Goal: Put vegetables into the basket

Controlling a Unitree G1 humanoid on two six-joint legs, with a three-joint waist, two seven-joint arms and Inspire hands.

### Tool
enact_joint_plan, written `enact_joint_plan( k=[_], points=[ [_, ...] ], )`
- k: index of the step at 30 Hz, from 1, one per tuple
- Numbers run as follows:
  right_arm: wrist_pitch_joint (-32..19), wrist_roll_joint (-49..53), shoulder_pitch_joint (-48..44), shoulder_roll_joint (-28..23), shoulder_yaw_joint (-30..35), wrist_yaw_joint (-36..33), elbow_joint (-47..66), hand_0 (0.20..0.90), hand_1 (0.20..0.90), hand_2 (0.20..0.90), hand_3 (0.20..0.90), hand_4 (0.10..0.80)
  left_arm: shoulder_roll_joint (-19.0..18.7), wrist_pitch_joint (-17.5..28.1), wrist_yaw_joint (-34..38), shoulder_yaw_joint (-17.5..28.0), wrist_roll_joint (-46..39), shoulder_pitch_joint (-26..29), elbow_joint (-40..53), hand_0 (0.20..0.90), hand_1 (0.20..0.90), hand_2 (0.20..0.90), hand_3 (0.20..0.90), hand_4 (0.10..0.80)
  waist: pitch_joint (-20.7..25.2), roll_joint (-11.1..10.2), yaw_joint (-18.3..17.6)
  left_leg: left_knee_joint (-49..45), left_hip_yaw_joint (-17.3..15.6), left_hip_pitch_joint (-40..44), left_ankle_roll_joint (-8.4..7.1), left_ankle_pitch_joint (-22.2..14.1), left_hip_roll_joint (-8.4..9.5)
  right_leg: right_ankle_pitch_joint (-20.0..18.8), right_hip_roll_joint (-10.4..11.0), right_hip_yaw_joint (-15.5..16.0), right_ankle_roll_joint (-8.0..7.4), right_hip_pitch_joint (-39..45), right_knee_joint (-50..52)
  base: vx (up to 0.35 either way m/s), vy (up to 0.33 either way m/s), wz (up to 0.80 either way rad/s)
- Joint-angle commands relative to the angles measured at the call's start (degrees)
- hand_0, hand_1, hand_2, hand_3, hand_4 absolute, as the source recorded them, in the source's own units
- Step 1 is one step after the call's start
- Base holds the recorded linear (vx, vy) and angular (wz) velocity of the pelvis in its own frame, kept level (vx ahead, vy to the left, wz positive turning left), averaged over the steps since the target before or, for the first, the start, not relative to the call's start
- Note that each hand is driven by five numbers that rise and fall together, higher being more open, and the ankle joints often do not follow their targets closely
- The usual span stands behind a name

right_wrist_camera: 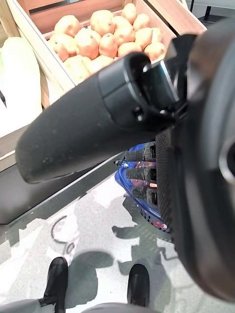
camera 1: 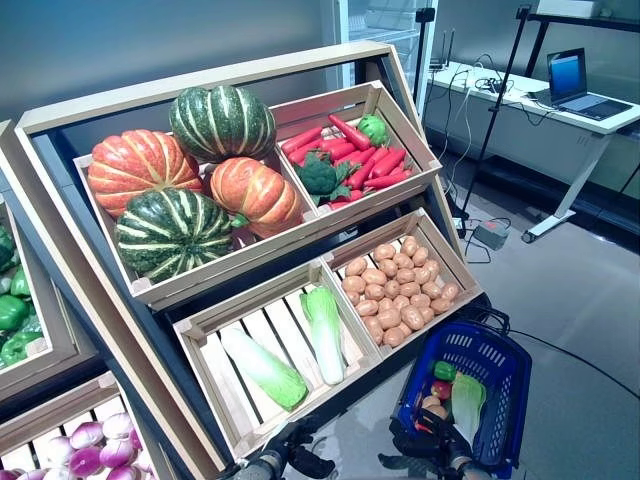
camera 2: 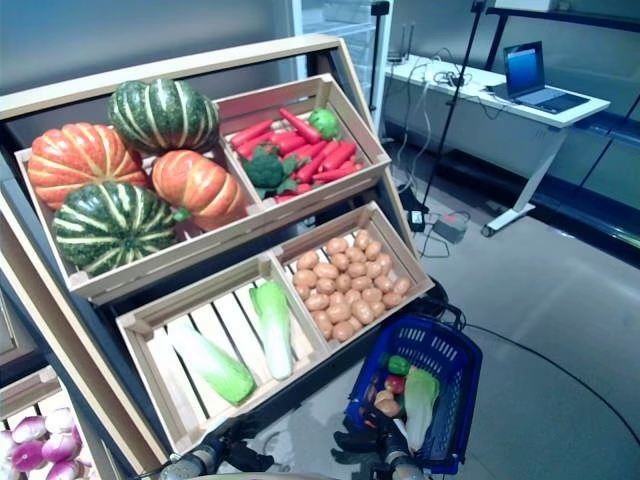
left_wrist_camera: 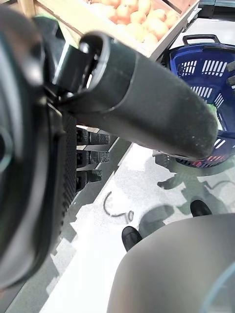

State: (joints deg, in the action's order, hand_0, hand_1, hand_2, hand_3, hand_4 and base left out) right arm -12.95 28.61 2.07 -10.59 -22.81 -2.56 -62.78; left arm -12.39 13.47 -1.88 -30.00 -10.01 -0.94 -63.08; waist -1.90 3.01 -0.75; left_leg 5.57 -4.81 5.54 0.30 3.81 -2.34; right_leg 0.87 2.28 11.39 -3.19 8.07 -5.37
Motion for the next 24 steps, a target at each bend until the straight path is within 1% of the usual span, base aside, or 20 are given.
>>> enact_joint_plan(
  k=[1, 4, 7, 13, 16, 24],
  points=[
    [-4.77, -0.55, -6.34, 1.81, 1.2, -0.26, 0.78, 0.9, 0.9, 0.9, 0.9, 0.8, 2.19, 3.03, -0.68, -1.48, -0.23, 5.29, -1.28, 0.9, 0.9, 0.9, 0.9, 0.8, -3.13, -2.0, 0.77, -0.57, 1.93, 3.84, 2.64, -7.96, 4.01, 1.14, -0.32, -1.61, 1.99, 1.44, 0.37, 0.0, 0.0, 0.0],
    [-4.27, 0.41, -6.1, 1.91, 1.59, -0.36, 0.77, 0.9, 0.9, 0.9, 0.9, 0.8, 2.1, 2.59, -1.25, -1.5, -0.46, 5.35, -1.17, 0.9, 0.9, 0.9, 0.9, 0.8, -3.02, -2.0, 0.7, -0.57, 1.9, 3.81, 2.63, -7.94, 4.01, 1.14, -0.33, -1.71, 1.98, 1.39, 0.37, 0.0, 0.0, 0.0],
    [-4.1, 1.11, -5.95, 2.15, 2.41, -0.34, 0.11, 0.9, 0.9, 0.9, 0.9, 0.8, 2.25, 1.06, -3.07, -1.5, 0.1, 5.27, -1.47, 0.9, 0.9, 0.9, 0.9, 0.8, -2.91, -2.02, 0.67, -0.57, 1.76, 3.84, 2.61, -7.97, 3.98, 1.11, -0.32, -1.69, 1.94, 1.38, 0.37, 0.0, 0.0, 0.0],
    [-4.63, -0.74, -6.3, 2.57, 2.31, -2.21, -1.18, 0.9, 0.9, 0.9, 0.9, 0.8, 2.78, -0.56, -3.61, -1.5, -0.51, 5.39, -2.74, 0.9, 0.9, 0.9, 0.9, 0.8, -2.73, -1.99, 0.52, -0.57, 1.55, 3.88, 2.68, -8.1, 3.94, 1.13, -0.36, -1.92, 1.93, 1.34, 0.37, 0.0, 0.0, 0.0],
    [-3.99, -0.74, -6.51, 2.67, 2.43, -2.38, -1.76, 0.9, 0.9, 0.9, 0.9, 0.8, 2.89, -1.5, -3.89, -1.36, -0.75, 5.58, -3.18, 0.9, 0.9, 0.9, 0.9, 0.8, -2.66, -2.01, 0.5, -0.57, 1.42, 3.89, 2.69, -8.11, 3.93, 1.1, -0.38, -2.06, 1.95, 1.31, 0.37, 0.0, 0.0, 0.0],
    [-3.07, 0.01, -6.53, 2.86, 2.72, -1.71, -2.93, 0.9, 0.9, 0.9, 0.9, 0.8, 3.02, -1.74, -4.36, -1.04, -0.22, 5.67, -3.78, 0.9, 0.9, 0.9, 0.9, 0.8, -2.66, -2.07, 0.42, -0.57, 1.19, 3.95, 2.72, -8.14, 3.87, 1.01, -0.42, -2.21, 1.95, 1.26, 0.37, 0.0, 0.0, 0.0]
  ],
)
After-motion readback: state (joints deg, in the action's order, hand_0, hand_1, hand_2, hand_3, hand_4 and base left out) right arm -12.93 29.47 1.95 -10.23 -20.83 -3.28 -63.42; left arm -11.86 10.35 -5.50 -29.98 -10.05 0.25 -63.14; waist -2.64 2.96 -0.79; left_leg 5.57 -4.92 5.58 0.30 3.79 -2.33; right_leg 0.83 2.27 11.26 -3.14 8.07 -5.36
